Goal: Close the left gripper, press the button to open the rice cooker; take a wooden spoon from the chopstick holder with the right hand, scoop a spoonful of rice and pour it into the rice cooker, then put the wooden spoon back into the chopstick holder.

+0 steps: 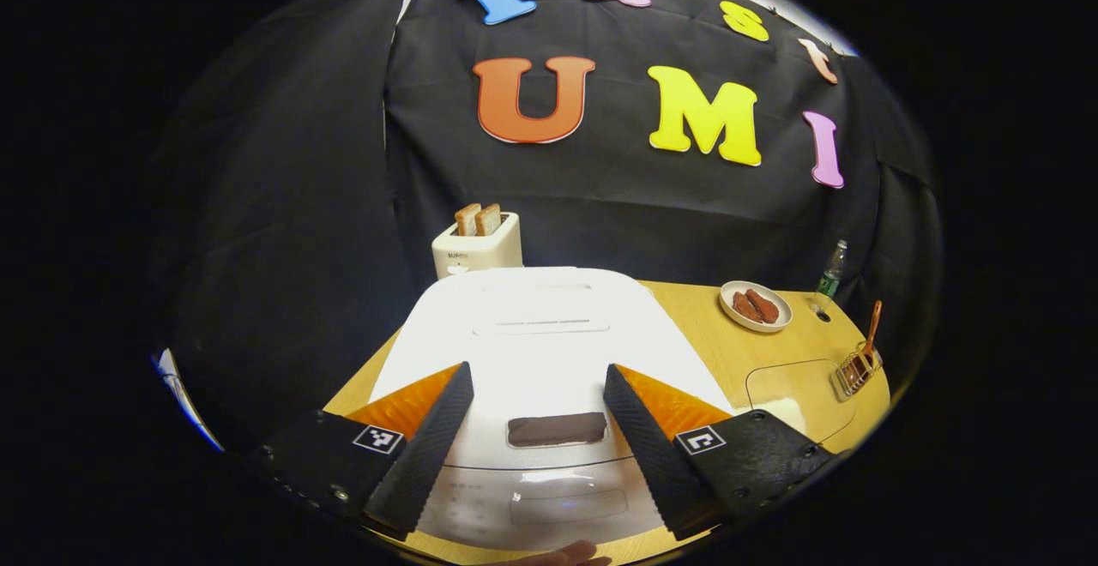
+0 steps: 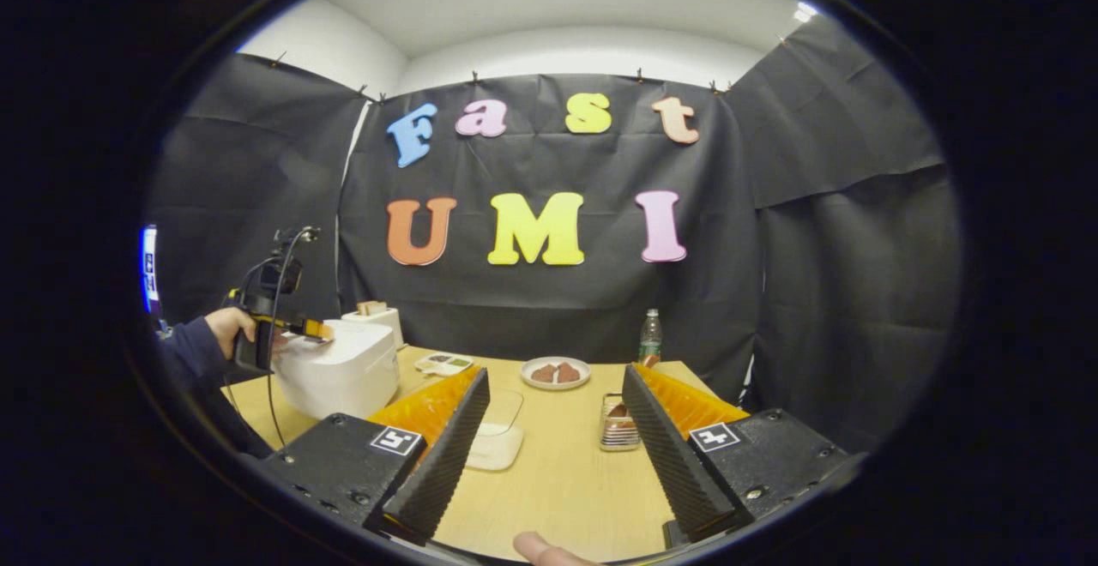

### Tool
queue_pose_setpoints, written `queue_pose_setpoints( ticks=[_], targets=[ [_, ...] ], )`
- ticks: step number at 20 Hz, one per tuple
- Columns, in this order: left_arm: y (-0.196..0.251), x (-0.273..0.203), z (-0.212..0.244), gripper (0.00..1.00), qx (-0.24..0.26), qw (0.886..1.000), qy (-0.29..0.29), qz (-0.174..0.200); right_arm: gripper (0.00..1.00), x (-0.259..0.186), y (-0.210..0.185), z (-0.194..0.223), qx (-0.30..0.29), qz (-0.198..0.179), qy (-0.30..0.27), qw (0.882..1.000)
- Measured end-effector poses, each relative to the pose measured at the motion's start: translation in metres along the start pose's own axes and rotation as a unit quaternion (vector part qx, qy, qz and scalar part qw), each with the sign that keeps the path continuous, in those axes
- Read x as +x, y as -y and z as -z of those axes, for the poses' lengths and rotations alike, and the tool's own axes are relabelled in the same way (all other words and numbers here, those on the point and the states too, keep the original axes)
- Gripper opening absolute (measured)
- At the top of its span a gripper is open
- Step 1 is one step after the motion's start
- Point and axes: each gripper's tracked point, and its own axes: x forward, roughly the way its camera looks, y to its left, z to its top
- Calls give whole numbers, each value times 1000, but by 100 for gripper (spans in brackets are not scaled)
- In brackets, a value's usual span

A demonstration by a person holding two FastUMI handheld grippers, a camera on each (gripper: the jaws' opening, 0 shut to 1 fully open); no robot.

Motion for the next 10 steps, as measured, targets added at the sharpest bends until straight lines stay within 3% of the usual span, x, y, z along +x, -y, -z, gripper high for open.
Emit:
queue_pose_setpoints(
  ticks=[2, 3, 4, 10],
  targets=[
    [-3, -5, -9, 96, -4, 1000, 22, -9, 100, 2, -3, -3, 16, 0, 8, 1000],
    [-5, -9, -12, 95, -7, 999, 29, -12, 94, 4, -4, -1, 18, 0, 6, 1000],
    [-3, -15, -15, 95, -10, 999, 35, -7, 98, 7, -4, 2, 18, 0, 3, 1000],
    [10, -63, -25, 94, -11, 998, 65, 18, 98, 10, -6, 3, 35, -4, -8, 999]
  ],
)
